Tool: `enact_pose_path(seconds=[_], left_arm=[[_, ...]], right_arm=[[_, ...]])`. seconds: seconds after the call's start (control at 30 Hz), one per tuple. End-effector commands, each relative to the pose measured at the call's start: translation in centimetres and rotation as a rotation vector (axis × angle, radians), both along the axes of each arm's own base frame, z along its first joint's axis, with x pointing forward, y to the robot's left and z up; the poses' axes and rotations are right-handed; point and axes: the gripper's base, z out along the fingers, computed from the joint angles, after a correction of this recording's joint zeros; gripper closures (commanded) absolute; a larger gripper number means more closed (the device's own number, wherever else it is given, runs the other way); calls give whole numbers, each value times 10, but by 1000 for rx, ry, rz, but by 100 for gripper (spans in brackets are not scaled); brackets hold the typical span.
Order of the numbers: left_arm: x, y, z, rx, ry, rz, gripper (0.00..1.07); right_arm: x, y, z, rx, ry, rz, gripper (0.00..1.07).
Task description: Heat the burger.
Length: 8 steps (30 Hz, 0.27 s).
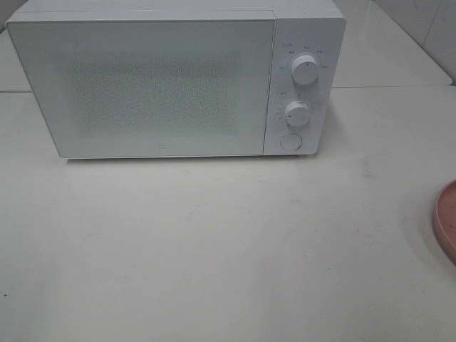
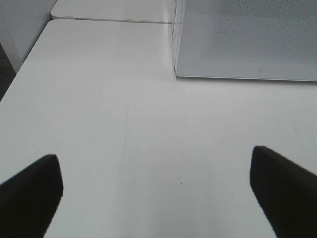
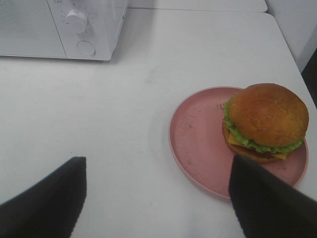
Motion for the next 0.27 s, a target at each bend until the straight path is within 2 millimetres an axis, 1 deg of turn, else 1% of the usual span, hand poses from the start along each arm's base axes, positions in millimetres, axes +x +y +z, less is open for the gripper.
enact_pose_path(seconds=[0.03, 0.27], left_arm=[[-3, -1, 0, -4, -30, -1, 9], [-3, -1, 0, -4, -30, -1, 9]], right_arm=[[-2, 0, 0, 3, -21, 1, 31], [-2, 0, 0, 3, -21, 1, 31]])
